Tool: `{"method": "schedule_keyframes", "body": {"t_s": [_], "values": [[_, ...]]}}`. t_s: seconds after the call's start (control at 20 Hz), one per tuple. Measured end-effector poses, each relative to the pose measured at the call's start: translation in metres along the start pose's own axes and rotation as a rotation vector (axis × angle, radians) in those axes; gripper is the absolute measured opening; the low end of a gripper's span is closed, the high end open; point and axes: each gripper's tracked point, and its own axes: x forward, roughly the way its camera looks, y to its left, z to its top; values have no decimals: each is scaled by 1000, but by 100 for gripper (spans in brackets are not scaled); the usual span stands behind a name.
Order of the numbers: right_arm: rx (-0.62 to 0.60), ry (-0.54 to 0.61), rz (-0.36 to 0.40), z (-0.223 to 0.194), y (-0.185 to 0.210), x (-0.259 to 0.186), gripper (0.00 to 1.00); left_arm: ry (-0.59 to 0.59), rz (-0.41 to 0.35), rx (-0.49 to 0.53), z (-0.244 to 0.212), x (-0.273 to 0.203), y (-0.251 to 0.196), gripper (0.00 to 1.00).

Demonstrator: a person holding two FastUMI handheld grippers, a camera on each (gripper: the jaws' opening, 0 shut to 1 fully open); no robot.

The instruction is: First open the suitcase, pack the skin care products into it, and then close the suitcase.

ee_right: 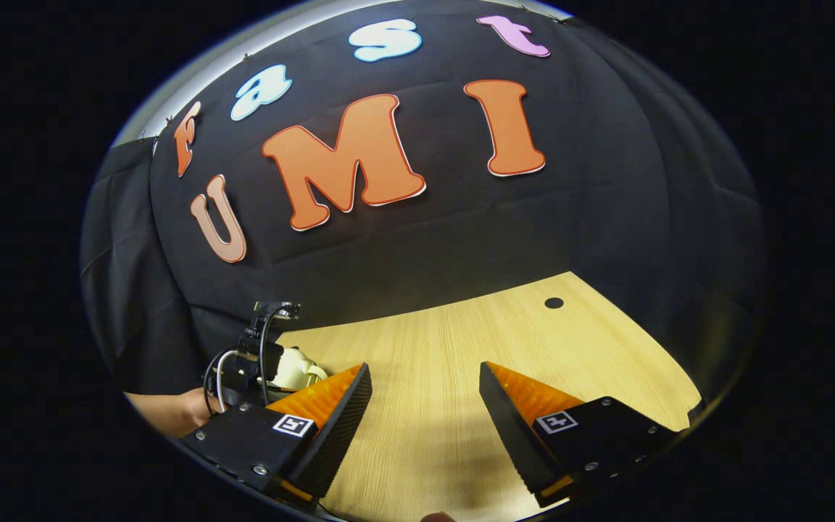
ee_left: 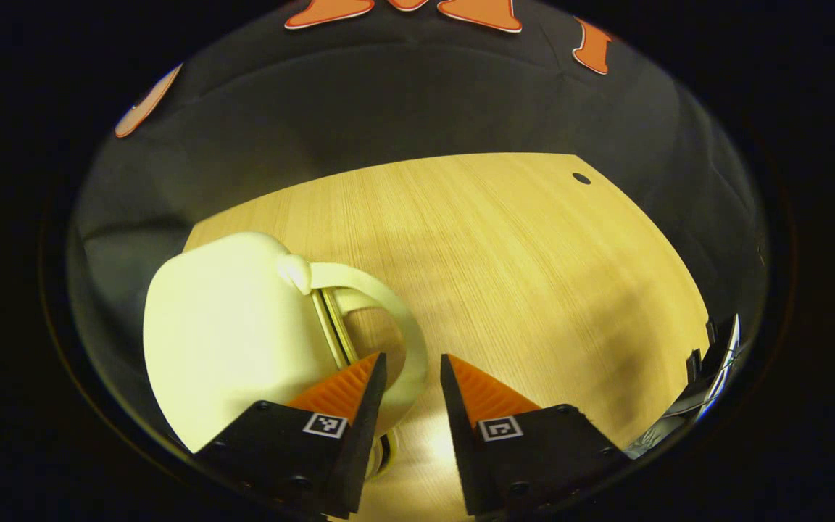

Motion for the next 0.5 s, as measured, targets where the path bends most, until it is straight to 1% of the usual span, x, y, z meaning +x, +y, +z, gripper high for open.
{"method": "schedule_keyframes", "body": {"t_s": [0.05, 0.1, 0.15, 0.2, 0.25, 0.3, 0.35, 0.5], "values": [[-10, -4, -5, 1, -2, 1, 96, -34, 11, 11, 8, -9, -5, 55], [-23, -8, -3, 1, -1, 1, 96, -73, 25, 24, 13, -15, -11, 69], [-36, -11, -3, 2, -2, 2, 96, -112, 42, 33, 22, -27, -14, 73], [-48, -17, -1, 5, -2, 2, 96, -155, 51, 36, 33, -40, -21, 80], [-62, -29, -4, 7, -3, 3, 96, -205, 46, 33, 46, -54, -31, 83], [-76, -42, -6, 10, -3, 4, 96, -259, 44, 27, 56, -70, -37, 94], [-91, -56, -9, 14, -3, 6, 96, -314, 38, 14, 72, -86, -48, 98], [-146, -103, -16, 28, -2, 9, 96, -445, 13, -24, 103, -132, -76, 98]]}}
